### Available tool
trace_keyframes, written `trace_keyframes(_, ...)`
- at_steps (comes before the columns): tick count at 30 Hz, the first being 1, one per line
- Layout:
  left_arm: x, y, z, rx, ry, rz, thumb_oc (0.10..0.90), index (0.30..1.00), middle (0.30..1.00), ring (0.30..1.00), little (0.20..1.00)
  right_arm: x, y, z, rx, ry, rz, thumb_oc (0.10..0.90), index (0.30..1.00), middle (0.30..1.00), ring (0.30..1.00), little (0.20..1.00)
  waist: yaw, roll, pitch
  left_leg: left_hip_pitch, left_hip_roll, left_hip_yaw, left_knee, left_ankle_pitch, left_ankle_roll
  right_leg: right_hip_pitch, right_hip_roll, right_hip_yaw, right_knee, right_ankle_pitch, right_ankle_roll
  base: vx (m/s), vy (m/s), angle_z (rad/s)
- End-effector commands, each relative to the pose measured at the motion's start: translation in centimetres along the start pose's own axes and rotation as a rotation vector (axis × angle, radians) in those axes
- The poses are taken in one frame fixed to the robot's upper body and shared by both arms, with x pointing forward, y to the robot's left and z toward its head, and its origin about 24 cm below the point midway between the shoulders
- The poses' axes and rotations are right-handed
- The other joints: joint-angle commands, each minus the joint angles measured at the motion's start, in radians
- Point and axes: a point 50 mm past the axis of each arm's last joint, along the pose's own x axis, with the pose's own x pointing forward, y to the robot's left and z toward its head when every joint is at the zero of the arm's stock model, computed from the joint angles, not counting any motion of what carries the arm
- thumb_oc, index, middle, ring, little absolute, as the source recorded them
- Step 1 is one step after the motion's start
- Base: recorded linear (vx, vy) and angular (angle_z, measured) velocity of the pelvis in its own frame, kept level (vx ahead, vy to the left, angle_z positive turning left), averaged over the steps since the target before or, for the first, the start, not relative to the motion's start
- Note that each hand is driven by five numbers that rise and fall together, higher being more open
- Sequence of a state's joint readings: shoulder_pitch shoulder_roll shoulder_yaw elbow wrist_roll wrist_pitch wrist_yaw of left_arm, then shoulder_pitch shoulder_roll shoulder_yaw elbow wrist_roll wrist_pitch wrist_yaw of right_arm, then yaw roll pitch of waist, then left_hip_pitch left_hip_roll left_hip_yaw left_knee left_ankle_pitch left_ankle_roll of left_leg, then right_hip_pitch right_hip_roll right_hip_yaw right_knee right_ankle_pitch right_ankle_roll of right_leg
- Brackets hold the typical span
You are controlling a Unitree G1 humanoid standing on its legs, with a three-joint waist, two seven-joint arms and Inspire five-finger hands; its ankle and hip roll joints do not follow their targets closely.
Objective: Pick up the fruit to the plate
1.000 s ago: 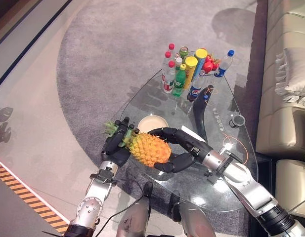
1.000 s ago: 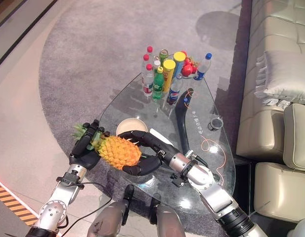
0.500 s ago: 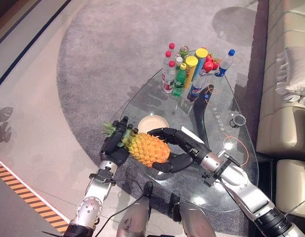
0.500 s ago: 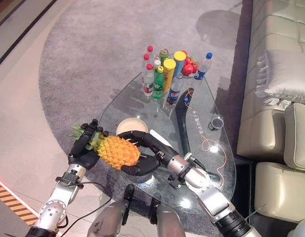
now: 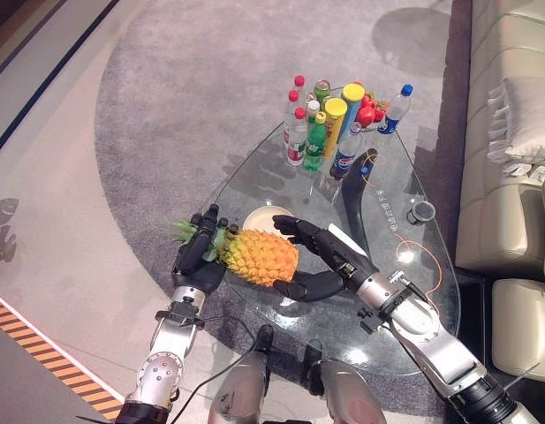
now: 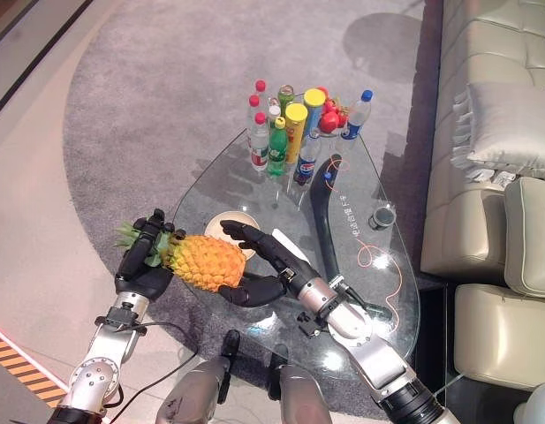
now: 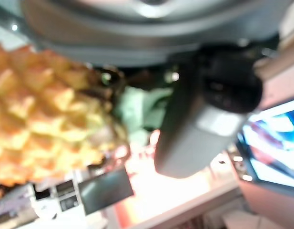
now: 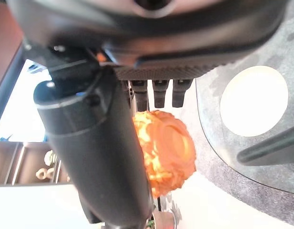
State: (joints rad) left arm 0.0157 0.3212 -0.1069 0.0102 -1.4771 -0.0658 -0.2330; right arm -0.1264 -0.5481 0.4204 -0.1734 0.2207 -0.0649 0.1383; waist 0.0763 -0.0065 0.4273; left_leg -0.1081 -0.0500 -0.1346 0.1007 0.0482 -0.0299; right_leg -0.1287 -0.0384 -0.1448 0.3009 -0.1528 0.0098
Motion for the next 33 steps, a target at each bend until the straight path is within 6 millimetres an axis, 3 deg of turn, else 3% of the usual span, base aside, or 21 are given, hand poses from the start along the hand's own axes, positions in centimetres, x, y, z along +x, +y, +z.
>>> trace_keyframes(1,0.6,-5.2,-0.4,-0.056,-0.029,-0.340,0.100,0.300,0.300,0.300,0.200,0.7,-2.0,3.5,-0.033,-0.188,-0.140,0.800,0.900,0.900,0.900,0.900,-0.007,-0.014,-0.060,0.012,-0.050,0.036,0.102,-0.096,0.013,0.105,0.003,0.031,-0.139,0.077,0.043,0.00,0.000,0.00)
trace_keyframes(8,0.5,-4.8,0.6,0.042,-0.090,-0.316,0.100,0.300,0.300,0.300,0.200,0.0,-2.5,2.5,-0.007,-0.147,-0.192,0.800,0.900,0.900,0.900,0.900,-0.011,-0.015,-0.071,0.027,-0.046,0.042,0.091,-0.095,0.012,0.118,0.002,0.034,-0.150,0.080,0.049,0.02,0.014,-0.05)
trace_keyframes(21,1.5,-5.9,5.9,0.649,-0.461,-0.143,0.100,0.300,0.300,0.300,0.200,-0.5,-1.8,-1.3,0.079,0.034,-0.189,0.800,0.900,0.900,0.900,0.900,-0.031,-0.007,-0.062,0.010,-0.040,0.049,0.102,-0.092,-0.004,0.103,-0.002,0.055,-0.144,0.078,0.056,0.00,0.003,0.00)
trace_keyframes(23,2.3,-7.0,6.9,0.767,-0.566,-0.138,0.100,0.300,0.300,0.300,0.200,-0.2,-2.0,-1.9,0.078,0.064,-0.185,0.800,0.900,0.900,0.900,0.900,-0.041,-0.007,-0.036,-0.026,-0.039,0.059,0.127,-0.091,-0.009,0.068,-0.004,0.067,-0.126,0.080,0.056,-0.09,0.060,-0.04)
trace_keyframes(33,5.4,-11.8,8.8,0.956,-0.859,-0.166,0.100,0.300,0.300,0.300,0.200,2.3,-2.4,-1.4,0.072,0.054,-0.165,0.800,0.900,0.900,0.900,0.900,-0.082,-0.016,0.079,-0.151,-0.024,0.109,0.176,-0.084,-0.010,-0.082,0.007,0.131,-0.077,0.109,0.057,-0.13,0.043,-0.13)
